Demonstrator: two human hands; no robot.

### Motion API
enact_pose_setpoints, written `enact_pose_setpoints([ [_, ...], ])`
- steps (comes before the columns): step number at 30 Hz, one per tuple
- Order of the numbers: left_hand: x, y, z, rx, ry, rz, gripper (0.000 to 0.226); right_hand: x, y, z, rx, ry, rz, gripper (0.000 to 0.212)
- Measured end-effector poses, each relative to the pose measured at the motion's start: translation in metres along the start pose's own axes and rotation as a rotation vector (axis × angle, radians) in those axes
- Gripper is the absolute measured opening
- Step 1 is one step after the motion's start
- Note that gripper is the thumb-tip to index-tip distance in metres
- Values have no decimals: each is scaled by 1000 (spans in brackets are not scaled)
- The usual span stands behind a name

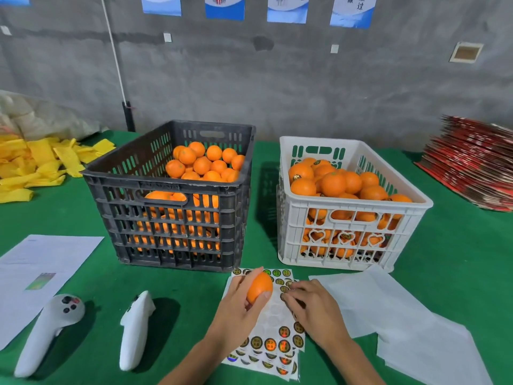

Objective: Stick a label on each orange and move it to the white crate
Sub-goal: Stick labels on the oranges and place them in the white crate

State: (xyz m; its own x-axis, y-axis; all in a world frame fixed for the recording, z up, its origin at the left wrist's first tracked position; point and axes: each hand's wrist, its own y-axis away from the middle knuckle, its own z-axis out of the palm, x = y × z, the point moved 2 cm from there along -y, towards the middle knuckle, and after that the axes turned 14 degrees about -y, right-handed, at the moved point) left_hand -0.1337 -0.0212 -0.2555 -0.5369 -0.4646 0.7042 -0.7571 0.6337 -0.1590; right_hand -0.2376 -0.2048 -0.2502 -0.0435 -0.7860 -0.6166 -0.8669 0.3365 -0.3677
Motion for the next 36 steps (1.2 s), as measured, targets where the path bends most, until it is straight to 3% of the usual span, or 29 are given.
enact_pose_setpoints([
  [2, -1, 1, 0, 2, -3, 6, 49, 1, -4, 0, 17, -8, -14, 17],
  [6, -1, 1, -1, 19, 12, 12, 49, 3, -7, 4, -94, 31, -14, 62],
  [8, -1, 1, -1, 23, 12, 16, 50, 2, -6, 4, -106, 51, -50, 69],
  [13, -1, 2, 0, 32, -7, 16, 49, -4, -2, 9, -78, -26, -89, 44],
  [18, -2, 1, 1, 38, -22, 13, 50, -6, 0, 11, 20, -400, 153, 8],
  [22, -2, 0, 1, 23, -35, 0, 51, -5, -2, 10, 36, -489, 253, 11],
  [28, -2, 0, 1, 18, -28, -21, 50, -3, -4, 10, -7, -285, 226, 16],
  [31, -4, -1, 1, 18, -3, -23, 52, -10, -11, -1, 168, -305, 293, 25],
  [33, -2, 0, -1, 13, 38, -20, 52, -25, -14, -7, 324, -331, 239, 23],
  [36, 6, 1, -8, 41, 199, -21, 46, -61, -13, 3, 280, -226, 66, 14],
])
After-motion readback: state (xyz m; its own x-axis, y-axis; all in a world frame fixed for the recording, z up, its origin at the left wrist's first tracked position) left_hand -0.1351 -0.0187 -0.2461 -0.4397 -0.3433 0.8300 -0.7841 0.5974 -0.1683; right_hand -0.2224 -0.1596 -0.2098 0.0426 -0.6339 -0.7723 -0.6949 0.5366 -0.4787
